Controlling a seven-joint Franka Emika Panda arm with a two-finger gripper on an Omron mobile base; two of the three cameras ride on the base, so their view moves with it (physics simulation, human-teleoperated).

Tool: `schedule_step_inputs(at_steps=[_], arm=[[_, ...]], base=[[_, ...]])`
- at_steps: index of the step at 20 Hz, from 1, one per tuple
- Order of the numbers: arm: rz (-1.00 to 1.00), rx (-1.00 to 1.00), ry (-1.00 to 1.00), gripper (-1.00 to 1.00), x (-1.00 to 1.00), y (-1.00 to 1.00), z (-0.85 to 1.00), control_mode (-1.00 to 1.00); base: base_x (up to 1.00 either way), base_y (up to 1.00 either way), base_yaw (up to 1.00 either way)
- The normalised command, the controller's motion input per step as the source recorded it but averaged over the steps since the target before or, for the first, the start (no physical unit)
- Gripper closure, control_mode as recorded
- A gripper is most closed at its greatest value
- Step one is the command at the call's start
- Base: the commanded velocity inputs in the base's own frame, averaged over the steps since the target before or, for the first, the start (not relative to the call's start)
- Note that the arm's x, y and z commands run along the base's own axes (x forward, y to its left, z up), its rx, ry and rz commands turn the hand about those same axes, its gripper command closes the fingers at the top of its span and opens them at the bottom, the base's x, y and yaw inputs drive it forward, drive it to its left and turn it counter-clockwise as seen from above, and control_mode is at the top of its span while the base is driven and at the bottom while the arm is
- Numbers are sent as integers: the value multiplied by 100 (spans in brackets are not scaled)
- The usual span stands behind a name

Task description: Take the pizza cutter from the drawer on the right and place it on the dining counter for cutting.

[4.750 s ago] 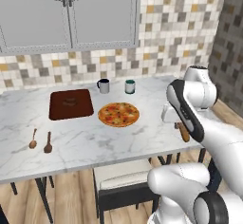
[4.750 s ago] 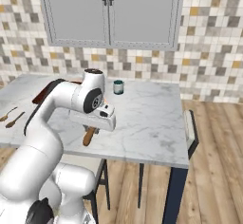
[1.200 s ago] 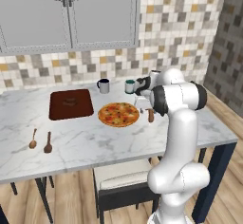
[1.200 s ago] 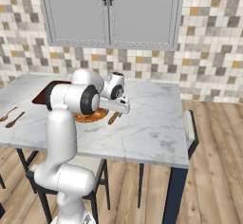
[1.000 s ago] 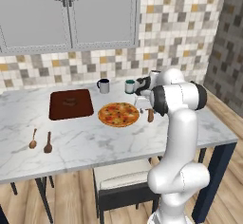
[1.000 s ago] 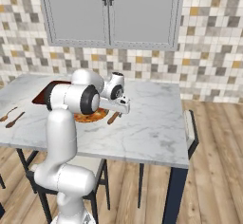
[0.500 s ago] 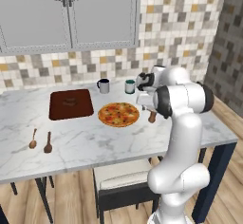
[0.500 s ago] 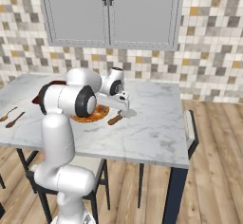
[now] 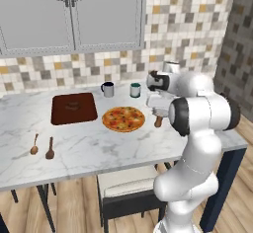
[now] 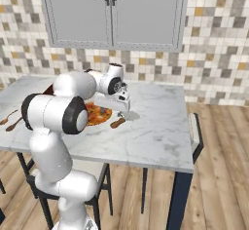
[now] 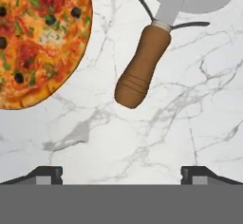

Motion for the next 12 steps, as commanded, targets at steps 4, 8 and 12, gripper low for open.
schedule_step_inputs(at_steps=[4,8,12], arm=[[0,-1,0,-100,-67,17,74,-100],[0,-1,0,-100,-76,17,79,-100],[0,0,0,-100,-87,11,83,-100]], base=[[0,0,0],[0,0,0],[0,0,0]])
